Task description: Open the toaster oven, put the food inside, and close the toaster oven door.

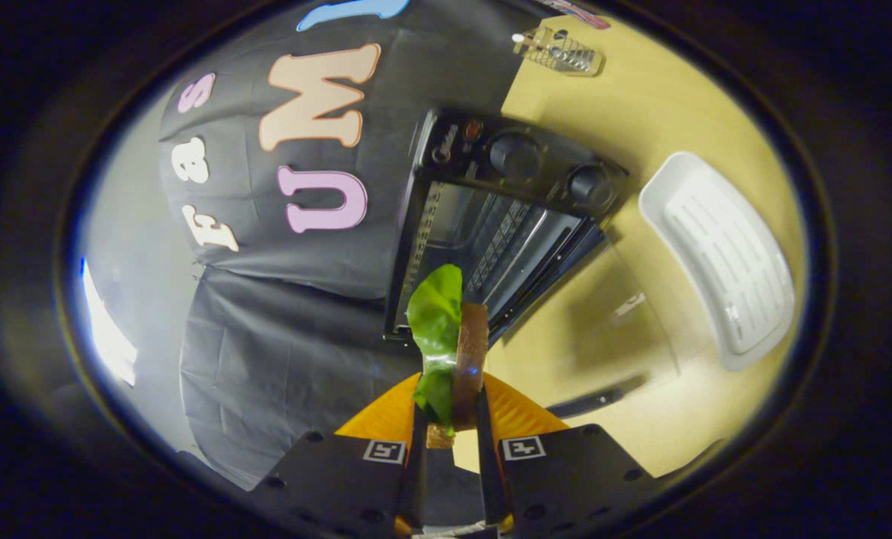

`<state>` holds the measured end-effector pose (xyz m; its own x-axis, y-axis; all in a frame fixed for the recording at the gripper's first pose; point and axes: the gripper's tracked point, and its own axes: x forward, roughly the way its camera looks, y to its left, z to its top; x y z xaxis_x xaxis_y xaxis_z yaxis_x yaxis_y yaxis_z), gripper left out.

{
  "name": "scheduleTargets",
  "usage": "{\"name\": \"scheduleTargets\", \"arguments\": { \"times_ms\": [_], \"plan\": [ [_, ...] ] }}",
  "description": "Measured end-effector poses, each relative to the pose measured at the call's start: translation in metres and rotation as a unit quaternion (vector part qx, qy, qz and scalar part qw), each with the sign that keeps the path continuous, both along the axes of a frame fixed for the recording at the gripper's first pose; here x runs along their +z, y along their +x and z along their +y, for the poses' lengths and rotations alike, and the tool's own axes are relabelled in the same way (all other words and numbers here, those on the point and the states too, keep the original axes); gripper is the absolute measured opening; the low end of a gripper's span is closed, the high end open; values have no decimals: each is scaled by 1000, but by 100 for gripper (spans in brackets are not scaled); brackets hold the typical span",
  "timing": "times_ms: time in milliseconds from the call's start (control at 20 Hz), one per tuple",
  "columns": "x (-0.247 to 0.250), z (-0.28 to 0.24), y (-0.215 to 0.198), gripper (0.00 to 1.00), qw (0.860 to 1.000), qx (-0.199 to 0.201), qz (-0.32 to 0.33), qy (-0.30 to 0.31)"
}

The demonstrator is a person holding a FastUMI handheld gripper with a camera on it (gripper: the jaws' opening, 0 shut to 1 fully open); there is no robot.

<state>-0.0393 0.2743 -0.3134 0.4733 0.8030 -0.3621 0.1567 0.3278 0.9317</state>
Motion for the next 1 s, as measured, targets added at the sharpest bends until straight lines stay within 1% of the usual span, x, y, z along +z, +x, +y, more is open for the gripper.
{"name": "scheduleTargets", "arguments": {
  "times_ms": [100,200,350,450,600,750,900,1000],
  "plan": [
    [-2,25,13,32,1000,-4,4,17],
    [0,42,30,32,999,-18,-1,29],
    [-10,55,58,32,999,-37,-9,11],
    [-14,56,75,32,998,-54,-13,0],
    [-25,54,96,32,997,-83,0,-3],
    [-41,54,115,32,994,-104,9,-18],
    [-48,44,125,32,992,-120,25,-23],
    [-56,40,134,32,990,-131,33,-39]
  ]
}}
